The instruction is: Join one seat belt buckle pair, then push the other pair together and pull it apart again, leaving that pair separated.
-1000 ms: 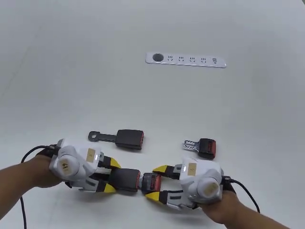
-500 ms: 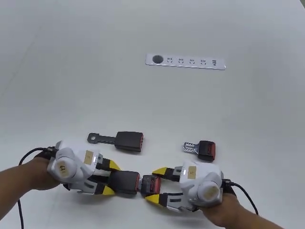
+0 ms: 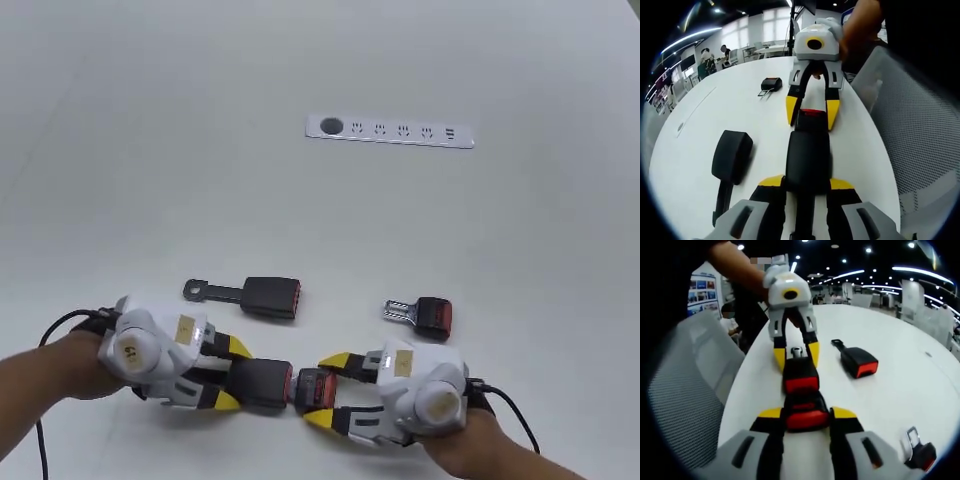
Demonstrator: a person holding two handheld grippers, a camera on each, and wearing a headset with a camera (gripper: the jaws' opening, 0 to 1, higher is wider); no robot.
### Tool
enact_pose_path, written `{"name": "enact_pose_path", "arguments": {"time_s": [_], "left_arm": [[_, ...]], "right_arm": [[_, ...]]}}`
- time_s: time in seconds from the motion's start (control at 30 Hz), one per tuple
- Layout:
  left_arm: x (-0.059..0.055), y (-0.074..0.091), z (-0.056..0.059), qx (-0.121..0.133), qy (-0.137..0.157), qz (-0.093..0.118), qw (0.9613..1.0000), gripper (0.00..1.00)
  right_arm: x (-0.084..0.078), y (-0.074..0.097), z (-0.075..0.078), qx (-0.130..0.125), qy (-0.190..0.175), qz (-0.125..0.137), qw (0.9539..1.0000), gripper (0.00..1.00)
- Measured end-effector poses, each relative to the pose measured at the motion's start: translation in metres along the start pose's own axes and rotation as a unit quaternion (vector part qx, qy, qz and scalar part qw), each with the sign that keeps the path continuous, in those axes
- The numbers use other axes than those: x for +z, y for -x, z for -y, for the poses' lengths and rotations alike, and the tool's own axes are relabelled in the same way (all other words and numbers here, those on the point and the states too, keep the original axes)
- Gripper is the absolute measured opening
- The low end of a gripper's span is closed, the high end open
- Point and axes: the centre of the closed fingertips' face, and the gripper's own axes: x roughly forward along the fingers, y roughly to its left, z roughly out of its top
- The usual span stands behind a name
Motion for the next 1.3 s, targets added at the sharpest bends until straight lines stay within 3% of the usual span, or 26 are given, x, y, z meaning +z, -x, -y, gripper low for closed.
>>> {"name": "enact_pose_path", "arguments": {"time_s": [0.23, 0.27, 0.33, 0.4, 0.47, 0.53, 0.6, 0.73, 0.9, 1.1, 1.13, 1.17, 1.2, 1.27, 1.3], "left_arm": [[0.002, -0.001, 0.0, 0.008, 0.044, -0.005, 0.999, 0.34], [0.005, -0.001, 0.001, 0.005, 0.063, -0.007, 0.998, 0.36], [0.009, -0.001, 0.001, 0.009, 0.059, -0.003, 0.9982, 0.4], [0.016, 0.002, -0.003, 0.028, 0.078, 0.006, 0.9966, 0.5], [0.023, 0.006, -0.007, 0.04, 0.083, 0.021, 0.9955, 0.61], [0.025, 0.014, -0.014, 0.065, 0.087, 0.019, 0.9939, 0.63], [0.032, 0.021, -0.019, 0.077, 0.091, 0.034, 0.9923, 0.67], [0.038, 0.033, -0.029, 0.105, 0.069, 0.044, 0.9911, 0.7], [0.038, 0.044, -0.041, 0.121, 0.066, 0.046, 0.9894, 0.74], [0.03, 0.059, -0.063, 0.143, 0.059, 0.032, 0.9874, 0.74], [0.023, 0.062, -0.068, 0.153, 0.05, 0.014, 0.9869, 0.74], [0.013, 0.064, -0.076, 0.171, 0.03, -0.019, 0.9846, 0.73], [0.013, 0.063, -0.076, 0.17, 0.026, -0.022, 0.9849, 0.73], [0.02, 0.058, -0.073, 0.151, 0.047, 0.004, 0.9874, 0.72], [0.021, 0.057, -0.077, 0.153, 0.045, 0.004, 0.9872, 0.72]], "right_arm": [[0.003, -0.002, -0.002, -0.01, -0.005, -0.011, 0.9999, 0.39], [0.006, -0.002, -0.005, -0.007, -0.003, -0.009, 0.9999, 0.44], [0.015, -0.003, -0.005, -0.011, -0.002, 0.006, 0.9999, 0.62], [0.02, -0.001, -0.007, -0.012, -0.005, 0.009, 0.9999, 0.7], [0.022, 0.003, -0.005, -0.016, -0.005, 0.01, 0.9998, 0.7], [0.023, 0.009, 0.0, -0.023, -0.013, 0.017, 0.9995, 0.71], [0.02, 0.017, 0.009, -0.043, -0.018, 0.012, 0.9988, 0.74], [0.018, 0.032, 0.024, -0.058, -0.023, 0.014, 0.998, 0.74], [0.016, 0.052, 0.051, -0.081, -0.035, 0.019, 0.9959, 0.74], [0.012, 0.077, 0.083, -0.092, -0.043, 0.019, 0.9946, 0.75], [0.009, 0.082, 0.09, -0.095, -0.043, 0.015, 0.9944, 0.75], [0.007, 0.085, 0.094, -0.096, -0.042, 0.011, 0.9944, 0.75], [0.001, 0.089, 0.099, -0.098, -0.04, 0.002, 0.9944, 0.74], [-0.007, 0.094, 0.106, -0.1, -0.039, -0.012, 0.9942, 0.74], [-0.012, 0.096, 0.109, -0.099, -0.041, -0.017, 0.9941, 0.73]]}}
